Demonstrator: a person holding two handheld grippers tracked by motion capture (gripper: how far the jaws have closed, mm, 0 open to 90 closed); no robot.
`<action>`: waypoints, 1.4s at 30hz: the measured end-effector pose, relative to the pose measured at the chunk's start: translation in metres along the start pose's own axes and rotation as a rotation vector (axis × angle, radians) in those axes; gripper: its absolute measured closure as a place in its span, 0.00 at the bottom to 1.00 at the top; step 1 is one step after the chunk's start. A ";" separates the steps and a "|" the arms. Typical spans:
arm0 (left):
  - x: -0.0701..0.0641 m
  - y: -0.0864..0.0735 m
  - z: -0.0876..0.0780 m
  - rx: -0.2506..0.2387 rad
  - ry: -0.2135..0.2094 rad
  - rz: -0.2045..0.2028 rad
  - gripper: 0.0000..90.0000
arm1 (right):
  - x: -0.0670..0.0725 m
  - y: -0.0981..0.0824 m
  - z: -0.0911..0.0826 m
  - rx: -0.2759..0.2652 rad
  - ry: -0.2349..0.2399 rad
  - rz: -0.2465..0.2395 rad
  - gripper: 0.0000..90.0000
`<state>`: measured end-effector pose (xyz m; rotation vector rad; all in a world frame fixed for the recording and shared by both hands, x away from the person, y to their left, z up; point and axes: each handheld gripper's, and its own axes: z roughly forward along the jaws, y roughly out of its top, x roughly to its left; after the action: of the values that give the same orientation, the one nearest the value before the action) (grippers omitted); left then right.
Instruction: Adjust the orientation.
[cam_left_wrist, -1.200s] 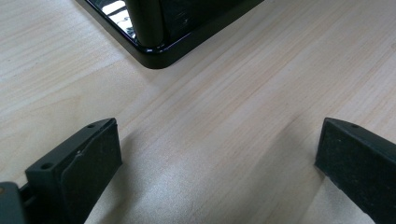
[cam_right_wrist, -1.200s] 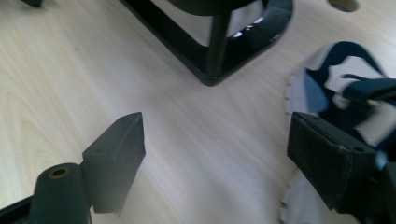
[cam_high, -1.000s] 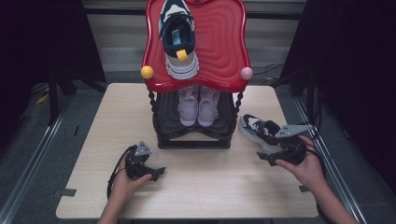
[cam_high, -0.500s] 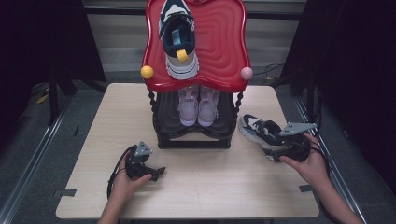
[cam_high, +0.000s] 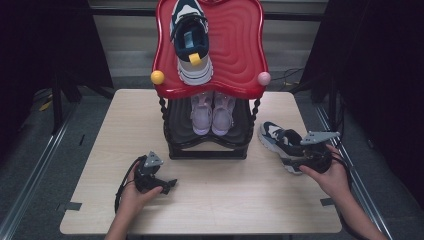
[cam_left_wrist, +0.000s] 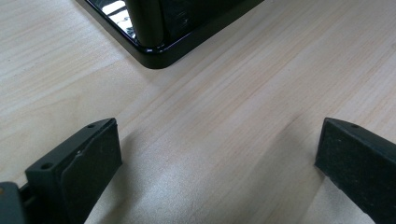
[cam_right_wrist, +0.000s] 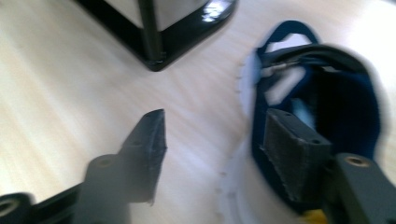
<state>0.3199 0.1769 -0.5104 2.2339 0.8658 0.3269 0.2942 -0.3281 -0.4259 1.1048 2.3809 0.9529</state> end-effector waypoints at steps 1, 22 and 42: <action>0.000 0.000 0.000 0.000 0.000 0.000 0.00 | 0.002 0.001 0.002 0.014 -0.007 -0.020 0.44; 0.000 0.000 0.000 0.000 0.000 0.000 0.00 | -0.012 -0.005 0.001 -0.002 -0.071 -0.005 0.54; 0.000 0.000 0.000 0.000 0.000 0.000 0.00 | 0.016 -0.001 0.001 -0.052 -0.019 -0.018 0.91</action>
<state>0.3198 0.1769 -0.5104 2.2337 0.8662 0.3268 0.2841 -0.3156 -0.4277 1.0668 2.3340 0.9882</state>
